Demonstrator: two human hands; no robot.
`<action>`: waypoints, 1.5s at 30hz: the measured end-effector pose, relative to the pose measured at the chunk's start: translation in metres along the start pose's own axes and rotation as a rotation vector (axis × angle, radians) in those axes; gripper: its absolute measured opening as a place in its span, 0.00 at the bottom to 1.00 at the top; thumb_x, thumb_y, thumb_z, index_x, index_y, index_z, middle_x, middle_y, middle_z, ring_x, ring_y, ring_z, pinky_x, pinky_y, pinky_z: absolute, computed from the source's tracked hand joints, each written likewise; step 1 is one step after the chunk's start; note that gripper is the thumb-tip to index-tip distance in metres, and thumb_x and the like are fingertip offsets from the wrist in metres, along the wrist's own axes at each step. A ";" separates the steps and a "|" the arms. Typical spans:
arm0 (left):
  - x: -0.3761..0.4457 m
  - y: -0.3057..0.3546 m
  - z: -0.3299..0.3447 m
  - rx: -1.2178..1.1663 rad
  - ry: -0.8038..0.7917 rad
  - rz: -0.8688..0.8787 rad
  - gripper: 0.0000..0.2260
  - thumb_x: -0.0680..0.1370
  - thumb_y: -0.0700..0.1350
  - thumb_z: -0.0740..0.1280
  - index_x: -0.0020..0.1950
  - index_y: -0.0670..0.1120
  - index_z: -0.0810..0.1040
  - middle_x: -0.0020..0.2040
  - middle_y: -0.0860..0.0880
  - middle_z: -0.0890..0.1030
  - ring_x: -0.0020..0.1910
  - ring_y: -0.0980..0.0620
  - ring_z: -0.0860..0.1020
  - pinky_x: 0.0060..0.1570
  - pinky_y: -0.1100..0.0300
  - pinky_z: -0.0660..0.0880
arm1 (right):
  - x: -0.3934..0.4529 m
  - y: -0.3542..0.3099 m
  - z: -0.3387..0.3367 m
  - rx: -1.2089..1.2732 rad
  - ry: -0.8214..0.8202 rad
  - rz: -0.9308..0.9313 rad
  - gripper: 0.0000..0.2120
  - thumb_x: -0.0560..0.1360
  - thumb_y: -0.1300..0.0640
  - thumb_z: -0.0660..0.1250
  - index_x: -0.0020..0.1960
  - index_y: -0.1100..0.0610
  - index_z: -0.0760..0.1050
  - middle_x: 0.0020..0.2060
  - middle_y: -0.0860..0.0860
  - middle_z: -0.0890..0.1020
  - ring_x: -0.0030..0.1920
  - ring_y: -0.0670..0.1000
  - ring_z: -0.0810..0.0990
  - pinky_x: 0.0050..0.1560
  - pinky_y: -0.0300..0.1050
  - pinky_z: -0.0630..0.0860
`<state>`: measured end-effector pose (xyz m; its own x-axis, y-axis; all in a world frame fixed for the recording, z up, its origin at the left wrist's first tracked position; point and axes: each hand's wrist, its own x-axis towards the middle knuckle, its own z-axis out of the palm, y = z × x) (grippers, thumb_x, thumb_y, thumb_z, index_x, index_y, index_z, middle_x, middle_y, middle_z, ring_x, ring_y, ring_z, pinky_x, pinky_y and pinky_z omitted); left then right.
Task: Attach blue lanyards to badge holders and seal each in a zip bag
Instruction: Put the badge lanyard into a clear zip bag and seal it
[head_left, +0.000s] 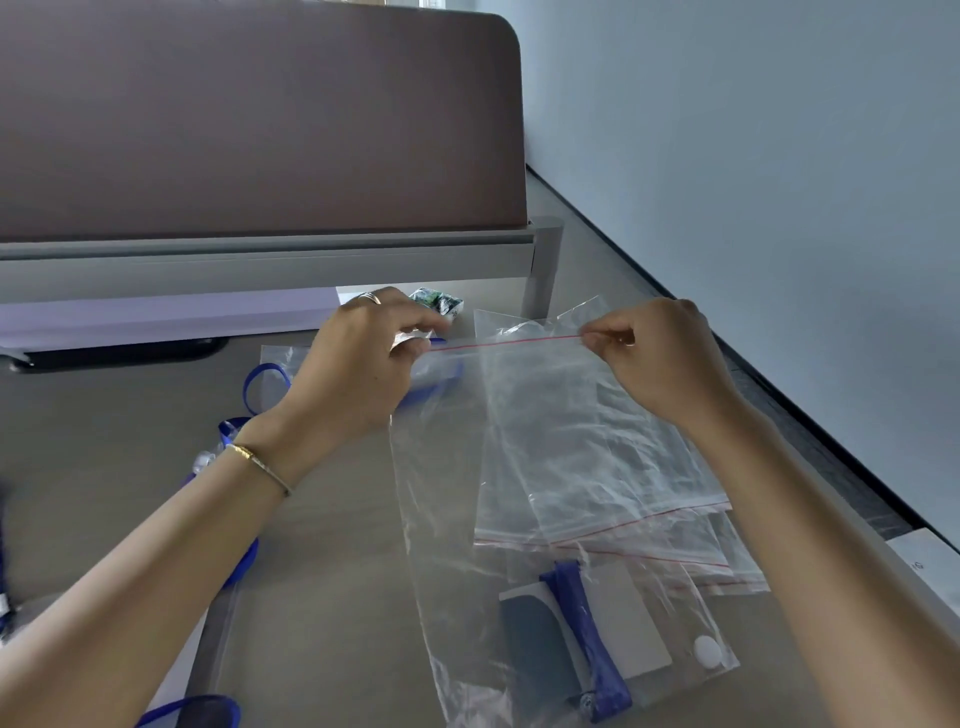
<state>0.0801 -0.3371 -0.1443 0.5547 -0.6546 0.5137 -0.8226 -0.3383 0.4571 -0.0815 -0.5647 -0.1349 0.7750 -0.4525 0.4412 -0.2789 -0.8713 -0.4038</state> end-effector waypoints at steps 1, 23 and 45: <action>-0.001 0.004 0.000 0.024 0.012 0.018 0.12 0.77 0.37 0.68 0.56 0.50 0.84 0.53 0.52 0.83 0.52 0.51 0.79 0.52 0.59 0.73 | -0.001 -0.002 -0.002 -0.027 -0.009 0.005 0.07 0.77 0.52 0.70 0.53 0.49 0.86 0.48 0.51 0.88 0.47 0.55 0.85 0.54 0.46 0.79; -0.143 0.099 -0.005 -0.029 -0.612 0.044 0.20 0.73 0.66 0.67 0.63 0.65 0.73 0.59 0.67 0.70 0.53 0.63 0.75 0.54 0.67 0.72 | -0.156 -0.038 -0.043 -0.013 -0.507 -0.130 0.30 0.64 0.27 0.70 0.62 0.39 0.77 0.52 0.34 0.81 0.53 0.37 0.78 0.57 0.43 0.76; -0.102 0.049 -0.011 0.030 -0.319 -0.081 0.10 0.81 0.55 0.62 0.59 0.59 0.79 0.47 0.60 0.84 0.45 0.59 0.81 0.47 0.57 0.78 | -0.108 -0.031 -0.013 0.121 -0.270 -0.113 0.12 0.75 0.49 0.73 0.59 0.44 0.80 0.44 0.38 0.83 0.41 0.43 0.82 0.48 0.48 0.80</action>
<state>-0.0158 -0.2791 -0.1662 0.5551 -0.8019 0.2210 -0.7832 -0.4144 0.4635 -0.1641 -0.4910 -0.1595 0.9244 -0.2735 0.2659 -0.1261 -0.8769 -0.4638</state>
